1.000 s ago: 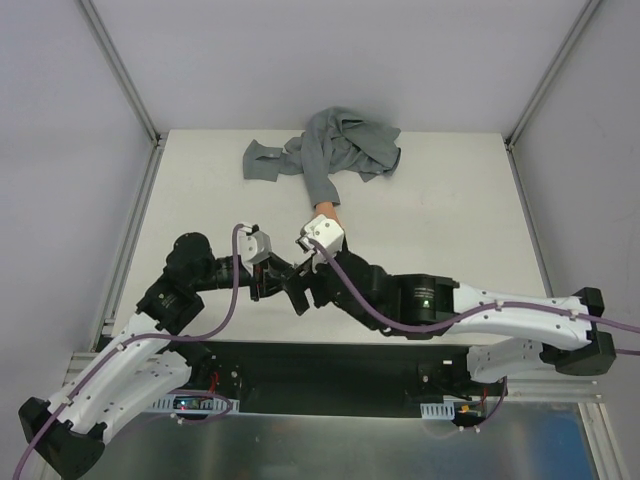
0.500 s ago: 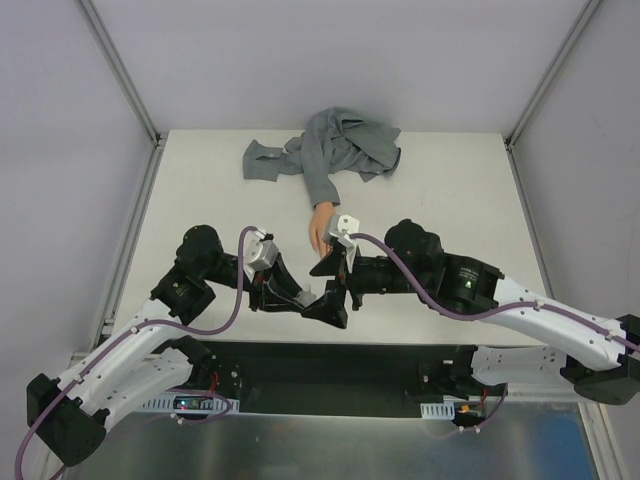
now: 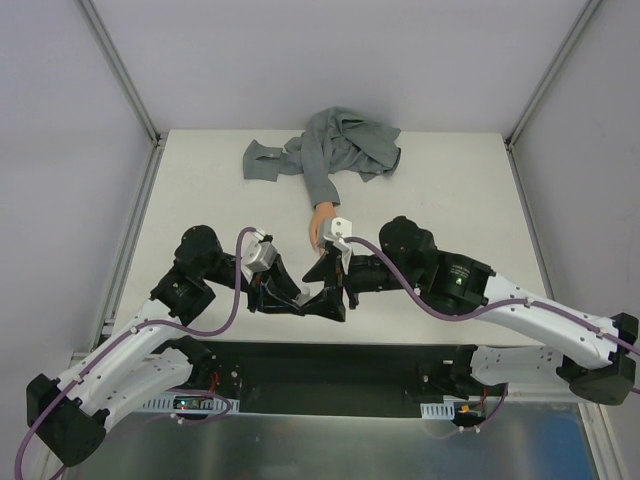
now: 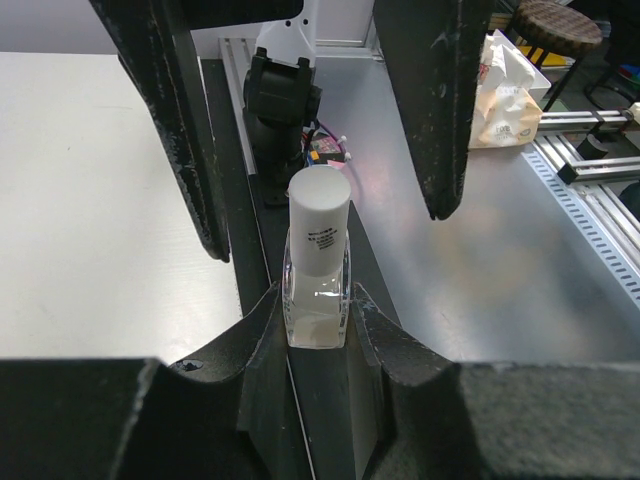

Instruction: Paint the nails

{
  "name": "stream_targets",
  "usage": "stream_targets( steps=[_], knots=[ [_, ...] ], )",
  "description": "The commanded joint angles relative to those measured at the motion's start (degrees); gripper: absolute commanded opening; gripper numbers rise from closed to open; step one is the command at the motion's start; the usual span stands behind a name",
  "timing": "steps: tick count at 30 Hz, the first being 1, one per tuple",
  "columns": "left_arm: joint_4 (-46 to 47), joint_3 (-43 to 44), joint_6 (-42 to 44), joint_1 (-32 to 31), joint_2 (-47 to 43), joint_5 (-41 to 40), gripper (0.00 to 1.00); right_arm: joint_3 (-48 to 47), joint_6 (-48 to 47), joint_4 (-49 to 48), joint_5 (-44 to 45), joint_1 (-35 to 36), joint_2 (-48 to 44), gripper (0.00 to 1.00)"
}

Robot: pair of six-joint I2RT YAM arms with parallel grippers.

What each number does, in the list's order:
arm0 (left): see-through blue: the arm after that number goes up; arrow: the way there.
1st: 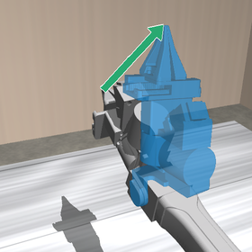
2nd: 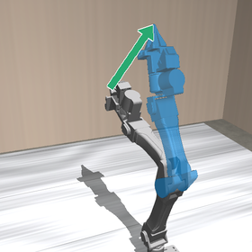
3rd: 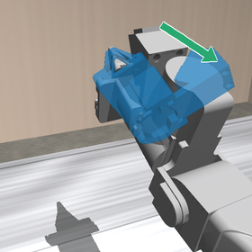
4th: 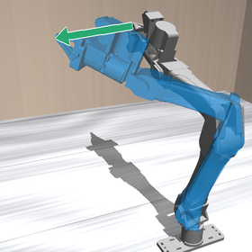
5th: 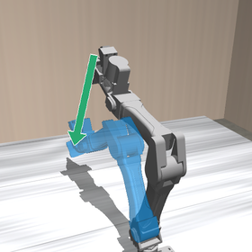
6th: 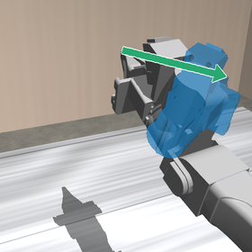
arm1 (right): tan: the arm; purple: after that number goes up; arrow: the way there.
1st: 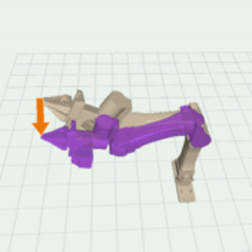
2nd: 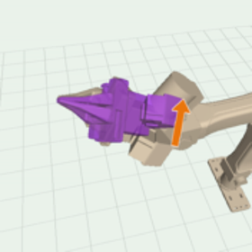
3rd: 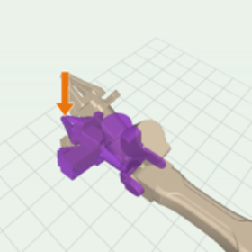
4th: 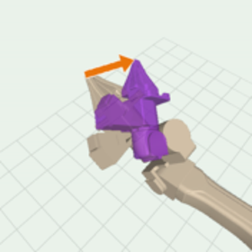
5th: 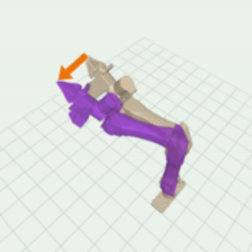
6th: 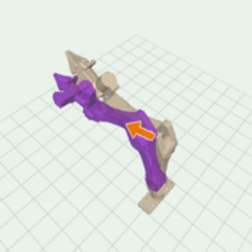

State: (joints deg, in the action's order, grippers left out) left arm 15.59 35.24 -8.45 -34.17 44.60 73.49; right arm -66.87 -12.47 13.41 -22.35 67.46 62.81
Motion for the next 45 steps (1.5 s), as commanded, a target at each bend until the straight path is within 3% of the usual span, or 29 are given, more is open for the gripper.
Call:
stream_targets(
  steps=[1, 5, 8, 11, 14, 19, 21, 22, 23, 24, 25, 26, 29, 34, 37, 38, 41, 43, 45],
  knots=[
    [3.65, 1.67, -0.08, -0.54, -0.92, 3.06, 0.0, -0.36, -1.07, -4.09, -3.22, -1.28, 0.74, 0.59],
    [3.48, 1.67, 0.18, -0.54, -1.35, 2.1, 0.0, -0.28, -0.89, -4.09, -5.95, -1.63, 1.53, 0.48],
    [0.59, 1.93, 2.72, -0.54, -2.32, -1.93, 0.0, 0.07, -0.71, -4.09, -6.56, -1.81, 1.62, 0.31],
    [-2.84, 2.2, 5.45, -0.54, -3.55, -7.99, 0.0, 0.77, -0.02, -4.09, -6.31, -1.81, 1.71, 0.27],
    [-5.12, 2.11, 7.03, -0.46, -4.95, -13.71, 0.0, 0.95, 1.21, -3.74, -4.46, -1.81, 2.84, 0.04],
    [-8.82, 1.76, 9.41, -0.28, -7.68, -30.75, 0.0, 4.2, 5.43, -7.59, 2.2, -0.41, 3.38, 0.01],
    [-9.79, 1.32, 10.12, -0.19, -9.35, -34.8, 0.0, 7.09, 10.76, -12.16, 15.43, 2.48, 3.64, 0.01],
    [-9.97, 1.06, 10.12, -0.1, -9.88, -39.52, 0.0, 7.02, 12.54, -12.61, 27.07, 4.85, 4.25, 0.0],
    [-10.06, 0.88, 10.29, -0.1, -10.93, -41.39, 0.0, 6.41, 16.91, -9.4, 56.33, 8.35, 5.21, 0.01],
    [-10.49, 0.62, 10.47, -0.02, -11.2, -43.07, 0.0, 5.27, 21.91, -5.54, 69.5, 14.91, 8.27, 0.0],
    [-10.67, 0.62, 10.56, 0.07, -11.37, -44.65, 0.0, 3.35, 32.75, -2.28, 77.2, 16.89, 9.52, 0.0],
    [-10.76, 0.62, 10.82, 0.25, -11.72, -44.84, 0.0, 2.8, 36.34, -0.94, 81.98, 18.04, 10.83, 0.0],
    [-10.76, 0.53, 10.82, 0.25, -11.55, -44.14, 0.0, -1.85, 43.23, 0.47, 79.84, 18.85, 16.72, 0.01],
    [-10.85, 0.88, 11.0, 0.25, -11.02, -40.54, 0.0, -6.43, 37.44, 0.12, 75.88, 18.85, 19.29, 0.01],
    [-10.85, 1.32, 11.35, 0.25, -10.5, -37.03, 0.0, -6.87, 32.61, 1.18, 72.46, 18.76, 17.09, 0.16],
    [-10.85, 1.67, 11.61, 0.25, -9.8, -35.28, 0.0, -6.26, 27.98, -0.47, 68.79, 18.67, 15.35, 0.28],
    [-10.85, 2.72, 11.88, 0.25, -7.7, -27.54, 0.0, -5.9, 21.63, -1.37, 61.76, 18.23, 12.44, 0.45],
    [-10.85, 3.16, 11.61, 0.25, -6.29, -23.32, 0.0, -5.03, 17.4, -1.37, 57.7, 17.36, 10.42, 0.49],
    [-10.85, 3.6, 11.26, 0.25, -4.88, -21.12, 0.0, -3.45, 14.42, -1.37, 49.45, 15.7, 6.83, 0.59]
  ],
)
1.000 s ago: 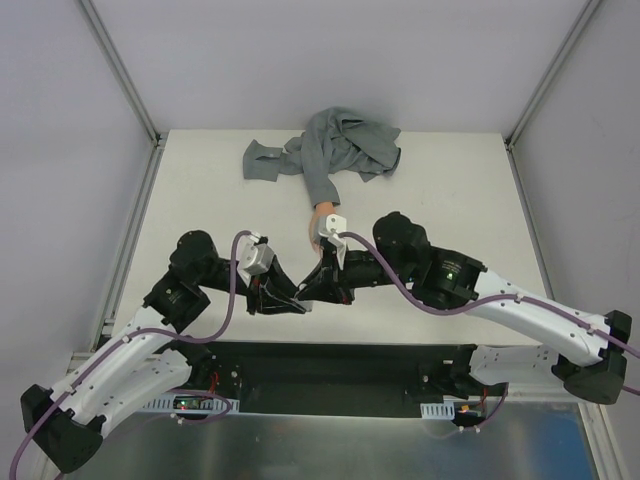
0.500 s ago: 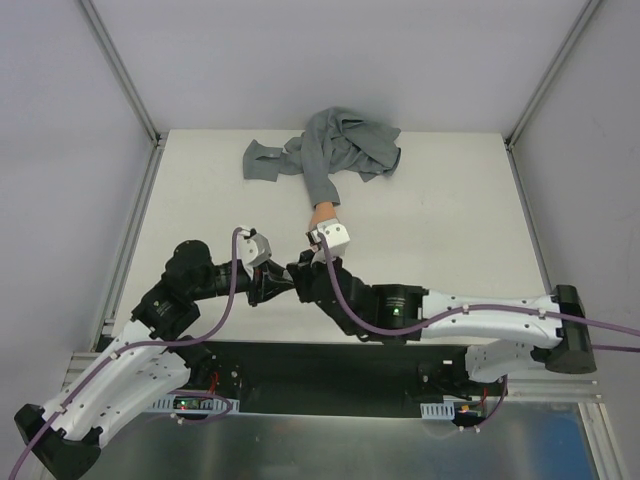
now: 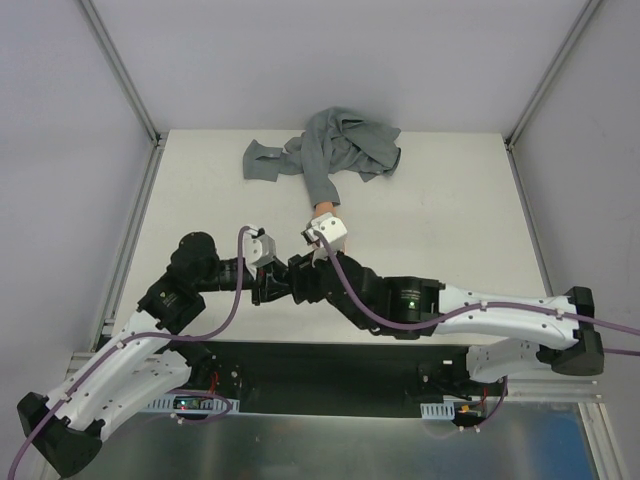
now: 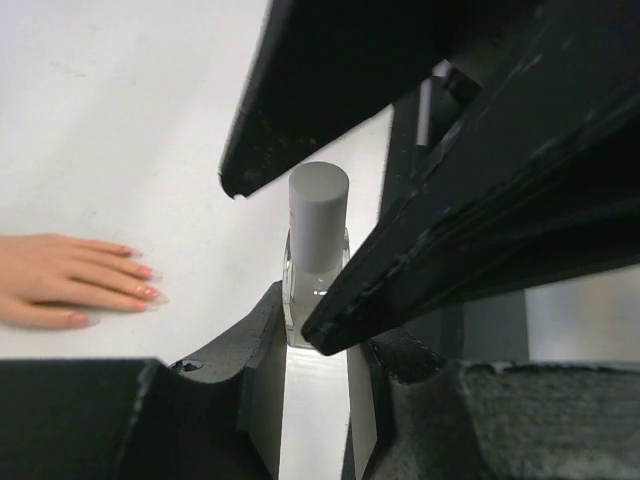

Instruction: Paint the nails

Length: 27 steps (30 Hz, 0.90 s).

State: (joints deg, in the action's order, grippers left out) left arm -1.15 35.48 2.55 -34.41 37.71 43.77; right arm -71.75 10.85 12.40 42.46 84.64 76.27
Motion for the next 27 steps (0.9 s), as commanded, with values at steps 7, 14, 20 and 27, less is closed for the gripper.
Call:
stream_targets(
  steps=[7, 14, 20, 27],
  knots=[
    [9.04, 3.72, -1.84, 0.31, 3.86, 21.96, 0.0, 6.26, -16.9, -1.68, -52.01, -10.72, -14.65, 0.73],
    [13.27, 3.19, -5.53, 0.05, 5.7, 29.61, 0.0, 5.83, -18.85, -1.68, -63.9, -15.38, -15.54, 0.63],
    [15.91, 2.4, -7.47, -0.04, 5.62, 30.85, 0.0, 5.13, -19.2, -1.77, -66.71, -16.79, -13.7, 0.49],
    [15.56, 2.22, -7.38, -0.04, 5.44, 29.1, 0.0, 5.74, -19.64, -2.56, -65.22, -16.88, -13.16, 0.23]
  ],
)
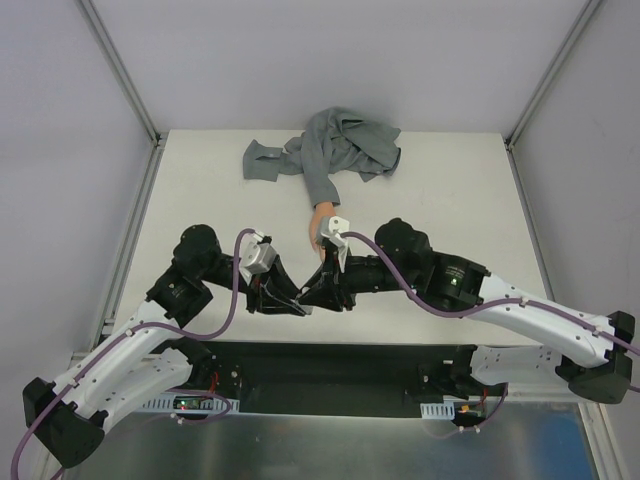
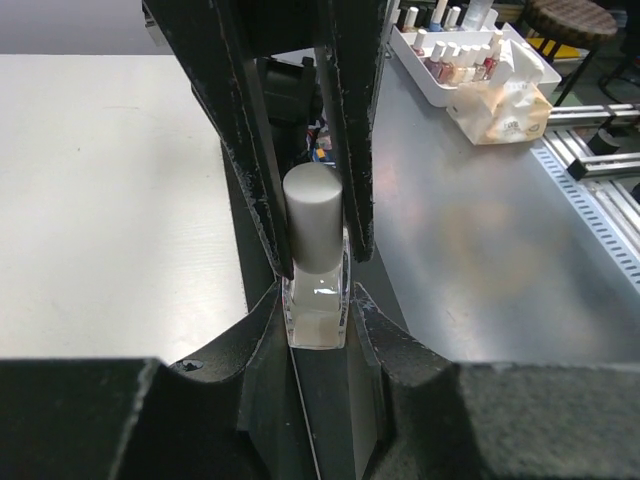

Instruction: Paint the nails

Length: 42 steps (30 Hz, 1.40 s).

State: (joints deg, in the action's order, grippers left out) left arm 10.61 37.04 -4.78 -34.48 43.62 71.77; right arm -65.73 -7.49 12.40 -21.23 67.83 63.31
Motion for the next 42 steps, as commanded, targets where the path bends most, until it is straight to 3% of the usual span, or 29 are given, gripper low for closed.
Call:
stream_targets(
  steps=[1, 4, 6, 9, 12, 13, 14, 16, 18, 25, 30, 32, 33, 37, 42],
  knots=[
    [3.54, 0.76, 0.29, 0.03, -0.81, -0.73, 0.0, -0.01, -1.3, -2.82, -0.49, -0.07, -0.29, 0.13],
    [1.53, 0.93, 2.04, 0.03, -1.6, -4.51, 0.0, 1.3, -0.6, -3.79, 1.54, -0.16, -0.73, 0.01],
    [0.56, 0.93, 2.75, 0.11, -2.22, -7.5, 0.0, 2.01, 0.01, -5.1, 3.12, 0.11, -0.82, 0.01],
    [-1.03, 0.58, 4.07, 0.38, -4.06, -15.23, 0.0, 4.12, 2.29, -8.34, 12.23, 2.29, -0.56, 0.01],
    [-2.96, 0.23, 5.47, 0.99, -5.64, -24.72, 0.0, 2.72, 6.07, -8.28, 46.26, 11.59, 3.73, 0.01],
    [-3.49, 0.32, 5.65, 1.25, -6.17, -26.49, 0.0, 1.93, 8.34, -7.32, 66.12, 14.14, 5.32, 0.01],
    [-4.19, 0.23, 5.83, 1.52, -6.44, -28.07, 0.0, -0.42, 16.98, -5.83, 73.37, 17.82, 8.81, 0.01],
    [-4.72, 0.23, 6.18, 2.13, -7.14, -31.77, 0.0, -2.54, 22.58, -2.83, 83.76, 20.05, 11.65, 0.01],
    [-5.07, -0.12, 6.44, 2.14, -8.1, -33.79, 0.0, -6.31, 27.5, -1.86, 86.26, 21.72, 15.69, 0.01],
    [-4.99, -0.04, 6.62, 2.14, -7.85, -31.35, 0.0, -12.14, 22.18, -1.24, 81.37, 21.73, 18.44, 0.03],
    [-4.99, 0.58, 6.36, 2.14, -6.0, -27.57, 0.0, -9.15, 12.78, -3.0, 70.03, 20.94, 13.34, 0.36],
    [-4.99, 1.02, 6.27, 2.14, -5.3, -24.24, 0.0, -7.66, 9.79, -2.3, 64.32, 20.5, 10.35, 0.45],
    [-4.99, 1.19, 6.01, 2.14, -4.51, -22.91, 0.0, -7.04, 8.81, -2.12, 62.04, 20.06, 9.3, 0.54],
    [-4.99, 2.16, 5.39, 2.14, -2.57, -17.9, 0.0, -4.32, 3.19, -2.73, 38.1, 14.02, 4.81, 0.68],
    [-3.15, 2.86, 4.95, 1.96, -0.29, -6.23, 0.0, -2.03, 1.25, -3.44, 14.63, 6.45, 0.42, 0.7]
  ],
)
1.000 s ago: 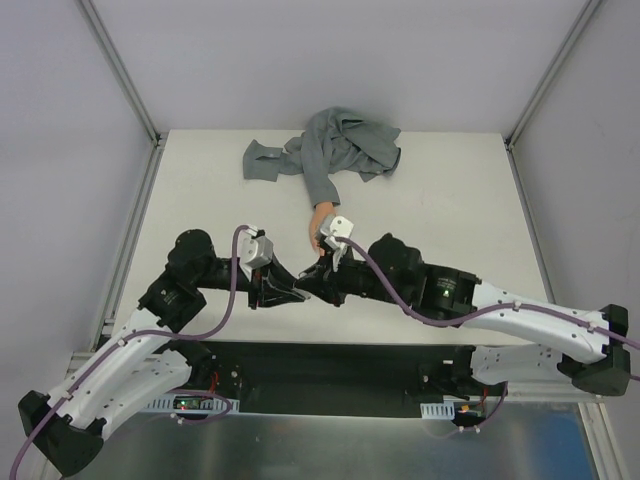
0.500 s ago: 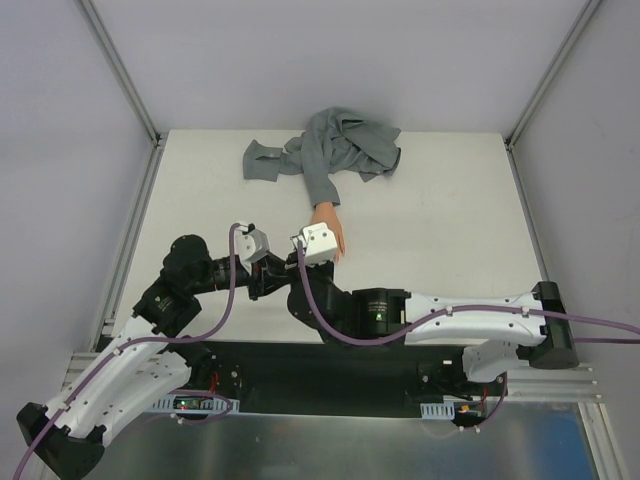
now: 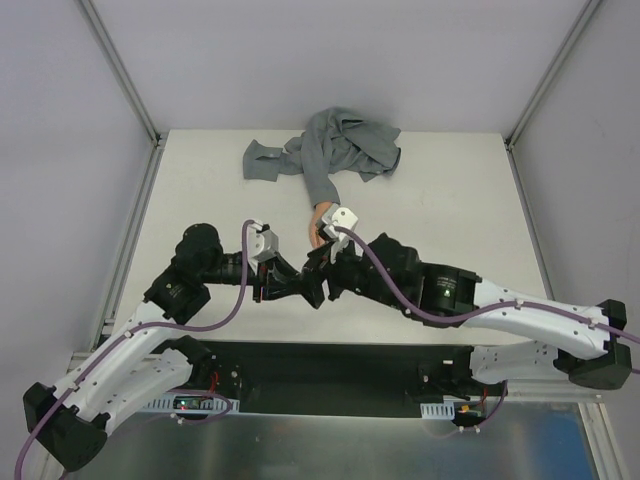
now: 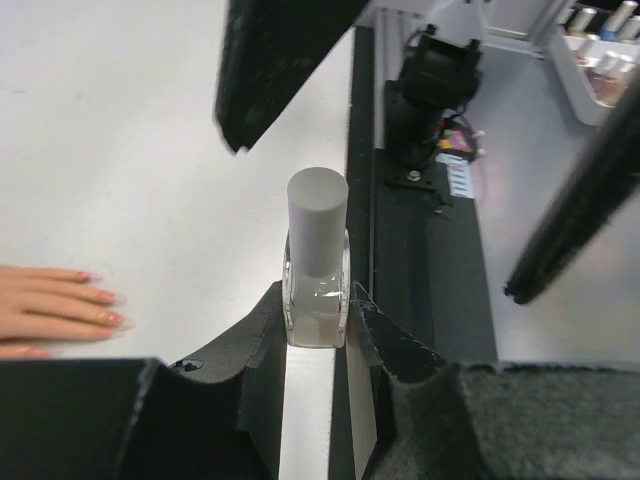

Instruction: Paint the nails

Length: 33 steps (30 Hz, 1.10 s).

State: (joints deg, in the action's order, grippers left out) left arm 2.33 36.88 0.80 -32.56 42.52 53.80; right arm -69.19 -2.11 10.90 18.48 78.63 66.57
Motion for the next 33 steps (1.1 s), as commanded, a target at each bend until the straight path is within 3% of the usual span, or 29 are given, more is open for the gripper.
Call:
stream_targets(
  steps=[1, 5, 13, 16, 20, 23, 26, 29, 30, 33],
  knots=[
    [5.66, 2.93, -2.36, -0.05, 1.07, 12.9, 0.0, 1.6, -4.31, -2.02, -27.68, -6.62, -3.19, 0.68],
    [8.74, 2.32, -4.57, -0.49, 1.42, 16.24, 0.0, 2.39, -5.8, -2.28, -35.6, -9.81, -4.16, 0.52],
    [11.56, 1.61, -6.42, -0.67, 1.16, 18.44, 0.0, 1.95, -6.42, -2.19, -41.42, -12.1, -2.58, 0.42],
    [11.65, 1.61, -6.51, -0.67, 1.07, 18.18, 0.0, 2.04, -6.33, -2.28, -41.86, -12.36, -1.79, 0.3],
    [11.3, 1.26, -5.9, -0.67, 0.2, 14.86, 0.0, 2.21, -6.15, -2.37, -41.6, -12.45, -1.09, 0.01],
    [8.32, 1.44, -3.62, -0.67, -1.12, 8.72, 0.0, 3.44, -5.98, -3.25, -40.11, -12.27, -1.43, 0.01],
    [6.29, 1.18, -1.95, -0.32, -3.4, 2.21, 0.0, 5.89, -4.67, -5.97, -33.09, -11.13, -2.4, 0.01],
    [4.98, 0.21, -1.33, 0.56, -6.03, -8.51, 0.0, 7.22, -1.94, -8.26, -17.66, -8.24, -1.88, 0.01],
    [4.45, 0.12, -1.33, 0.91, -6.66, -13.67, 0.0, 7.14, 0.5, -8.26, -3.07, -4.92, -1.18, 0.01],
    [3.56, -0.67, 0.34, 1.09, -9.03, -19.59, 0.0, 3.99, 9.53, -5.28, 24.13, 2.46, 3.72, 0.01]
  ],
)
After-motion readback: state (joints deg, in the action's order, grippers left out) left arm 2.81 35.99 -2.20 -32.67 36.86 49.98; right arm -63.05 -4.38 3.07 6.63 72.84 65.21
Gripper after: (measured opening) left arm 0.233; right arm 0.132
